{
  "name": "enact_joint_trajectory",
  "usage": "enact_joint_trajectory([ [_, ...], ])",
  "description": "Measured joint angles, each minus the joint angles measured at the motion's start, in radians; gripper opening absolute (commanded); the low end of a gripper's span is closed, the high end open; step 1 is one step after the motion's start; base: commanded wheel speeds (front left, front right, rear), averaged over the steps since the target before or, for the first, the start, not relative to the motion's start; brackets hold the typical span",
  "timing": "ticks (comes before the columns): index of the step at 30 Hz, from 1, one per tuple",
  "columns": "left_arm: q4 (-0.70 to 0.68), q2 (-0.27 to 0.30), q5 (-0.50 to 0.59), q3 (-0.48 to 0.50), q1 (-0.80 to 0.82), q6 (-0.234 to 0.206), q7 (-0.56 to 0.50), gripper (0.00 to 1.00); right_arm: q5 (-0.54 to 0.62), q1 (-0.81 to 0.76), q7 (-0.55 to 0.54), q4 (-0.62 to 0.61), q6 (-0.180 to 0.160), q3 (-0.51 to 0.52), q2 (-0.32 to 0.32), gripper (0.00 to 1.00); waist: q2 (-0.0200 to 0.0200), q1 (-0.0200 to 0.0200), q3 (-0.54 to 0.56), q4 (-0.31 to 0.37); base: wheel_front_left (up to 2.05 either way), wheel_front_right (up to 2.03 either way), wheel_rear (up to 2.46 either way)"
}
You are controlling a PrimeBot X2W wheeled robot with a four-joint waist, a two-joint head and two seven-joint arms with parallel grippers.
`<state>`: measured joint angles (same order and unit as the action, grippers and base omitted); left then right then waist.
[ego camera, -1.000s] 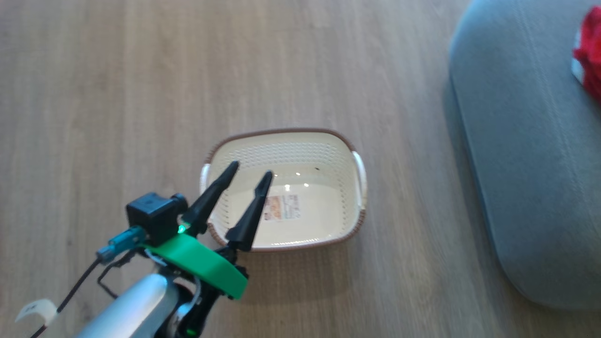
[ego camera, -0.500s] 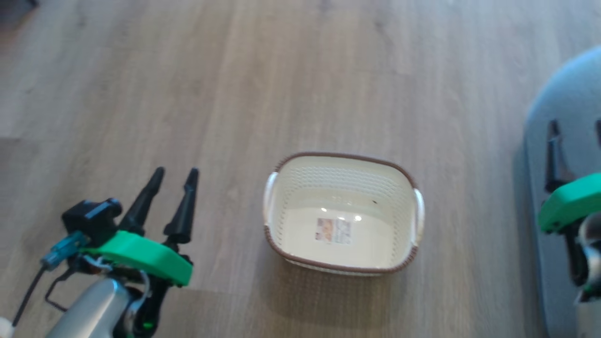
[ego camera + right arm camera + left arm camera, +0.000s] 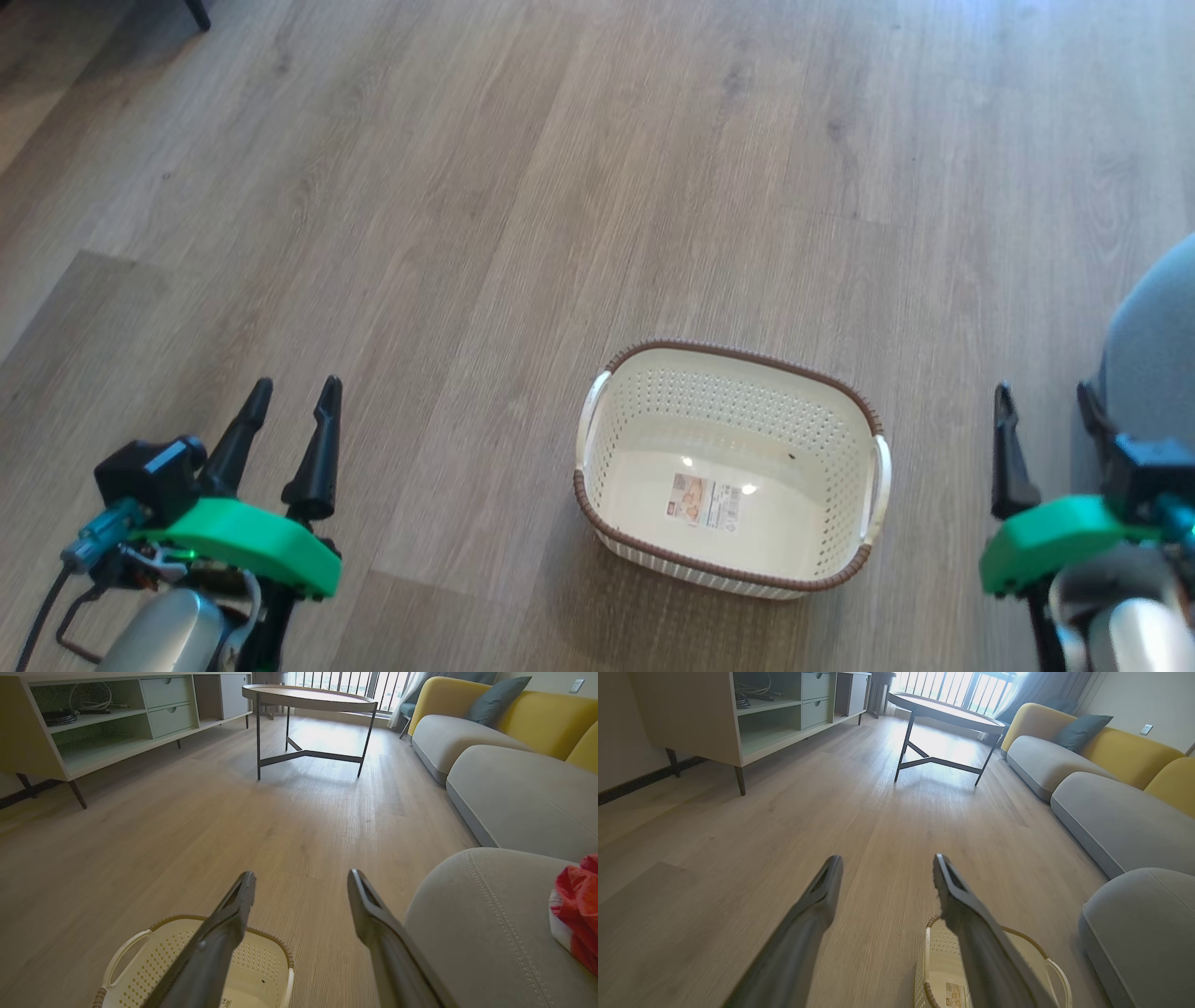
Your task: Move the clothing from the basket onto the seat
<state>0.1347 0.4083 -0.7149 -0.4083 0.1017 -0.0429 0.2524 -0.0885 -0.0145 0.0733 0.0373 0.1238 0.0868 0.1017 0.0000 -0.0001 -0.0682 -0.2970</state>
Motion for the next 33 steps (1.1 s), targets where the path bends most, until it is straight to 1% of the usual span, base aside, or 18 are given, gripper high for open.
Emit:
enact_joint_trajectory([
  [5,0.026,-0.031,0.044,0.047,-0.007,0.026,0.000,1.00,0.021,-0.040,0.097,0.071,0.000,0.010,-0.036,1.00,0.0000,0.0000,0.012,0.012,0.00,0.00,0.00],
  [11,0.048,-0.072,0.098,0.101,-0.043,0.058,0.000,1.00,0.036,-0.075,0.152,0.141,0.000,0.028,-0.052,1.00,0.0000,0.0000,0.020,0.039,0.00,0.00,0.00],
  [16,0.055,-0.096,0.134,0.131,-0.049,0.088,0.000,1.00,0.036,-0.074,0.166,0.152,0.000,0.042,-0.061,1.00,0.0000,0.0000,0.014,0.064,0.00,0.00,0.00],
  [19,0.064,-0.107,0.155,0.133,-0.049,0.105,0.000,1.00,0.028,-0.074,0.168,0.160,0.000,0.041,-0.061,1.00,0.0000,0.0000,0.013,0.078,0.00,0.00,0.00],
  [27,0.078,-0.134,0.185,0.139,-0.049,0.130,0.000,1.00,0.016,-0.074,0.175,0.160,0.000,0.042,-0.061,1.00,0.0000,0.0000,0.010,0.112,0.00,0.00,0.00],
  [33,0.090,-0.143,0.197,0.147,-0.049,0.148,0.000,1.00,-0.003,-0.077,0.175,0.142,0.000,0.045,-0.061,1.00,0.0000,0.0000,0.019,0.132,0.00,0.00,0.00],
])
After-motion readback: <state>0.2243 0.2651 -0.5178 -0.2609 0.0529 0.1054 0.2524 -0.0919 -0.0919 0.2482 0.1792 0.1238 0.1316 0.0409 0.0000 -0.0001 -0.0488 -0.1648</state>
